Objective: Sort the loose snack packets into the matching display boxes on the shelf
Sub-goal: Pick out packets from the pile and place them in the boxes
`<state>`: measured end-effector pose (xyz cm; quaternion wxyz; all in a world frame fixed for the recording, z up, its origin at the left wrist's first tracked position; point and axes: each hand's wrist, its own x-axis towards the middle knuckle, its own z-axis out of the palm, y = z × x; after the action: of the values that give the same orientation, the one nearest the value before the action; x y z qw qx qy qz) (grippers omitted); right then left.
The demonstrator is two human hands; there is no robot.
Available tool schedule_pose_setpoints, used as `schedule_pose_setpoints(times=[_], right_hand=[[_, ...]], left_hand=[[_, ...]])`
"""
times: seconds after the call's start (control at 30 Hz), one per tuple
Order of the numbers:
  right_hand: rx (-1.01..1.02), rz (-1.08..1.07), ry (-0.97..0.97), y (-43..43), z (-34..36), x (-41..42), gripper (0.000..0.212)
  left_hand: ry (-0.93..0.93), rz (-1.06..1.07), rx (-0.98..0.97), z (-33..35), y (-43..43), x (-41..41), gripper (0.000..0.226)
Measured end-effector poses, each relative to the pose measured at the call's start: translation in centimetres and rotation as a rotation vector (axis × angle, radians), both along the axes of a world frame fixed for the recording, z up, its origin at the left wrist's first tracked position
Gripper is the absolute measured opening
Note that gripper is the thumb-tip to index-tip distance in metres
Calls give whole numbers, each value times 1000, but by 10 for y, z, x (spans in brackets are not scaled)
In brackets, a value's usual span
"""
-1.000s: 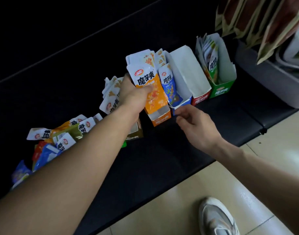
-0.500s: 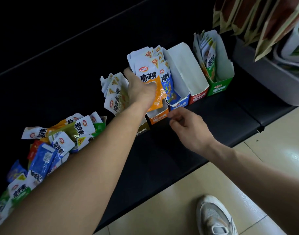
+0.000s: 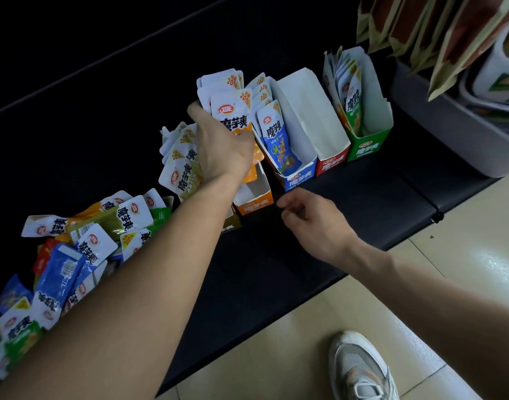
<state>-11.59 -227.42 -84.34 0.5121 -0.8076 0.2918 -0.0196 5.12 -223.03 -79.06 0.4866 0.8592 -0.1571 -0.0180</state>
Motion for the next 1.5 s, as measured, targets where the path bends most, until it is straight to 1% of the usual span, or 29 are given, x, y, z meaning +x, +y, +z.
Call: schedule_pose_setpoints(times=[0.07, 0.13, 0.2, 0.3, 0.4, 0.53, 0.63, 0.73, 0.8, 0.93, 1.07, 1.2, 1.27, 1.37, 1.5], right_hand=[[-108, 74, -33, 2, 3, 2, 34], [-250, 146, -89, 4, 6, 9, 51], [-340, 153, -130, 4, 12, 21, 62], [-335, 125, -114, 3, 24, 38, 77], [-322, 171, -92, 5, 30, 47, 84], [-274, 200, -79, 8, 25, 48, 84], [-227, 136, -72, 2, 23, 47, 78], [-282, 77, -32, -1, 19, 45, 72], [-321, 112, -10, 2, 16, 43, 67], [-396, 190, 41, 7, 14, 41, 70], [-448, 193, 72, 4, 16, 42, 71], [-500, 229, 118, 3, 16, 40, 74], [-510, 252, 136, 3, 16, 41, 76], [-526, 273, 142, 2, 15, 41, 76], [-535, 278, 142, 1, 15, 41, 74]], left_hand=[[40, 3, -43, 1, 0, 0, 61], [75, 18, -88, 3, 1, 1, 63], [99, 30, -120, 6, 3, 3, 65], [140, 16, -158, 12, 12, 7, 61], [176, -13, -214, 16, 21, 10, 61], [229, -25, -243, 14, 26, 9, 63], [230, -32, -210, 9, 26, 9, 56], [171, -41, -148, 6, 24, 13, 52], [134, -64, -108, 4, 23, 14, 52], [103, -108, -13, -4, 15, 10, 52], [101, -103, -22, -9, 9, 9, 54], [32, -153, 49, -16, 10, 9, 61], [9, -151, 74, -18, 13, 11, 63], [26, -140, 73, -17, 17, 18, 61], [-24, -133, 105, -13, 26, 28, 63]])
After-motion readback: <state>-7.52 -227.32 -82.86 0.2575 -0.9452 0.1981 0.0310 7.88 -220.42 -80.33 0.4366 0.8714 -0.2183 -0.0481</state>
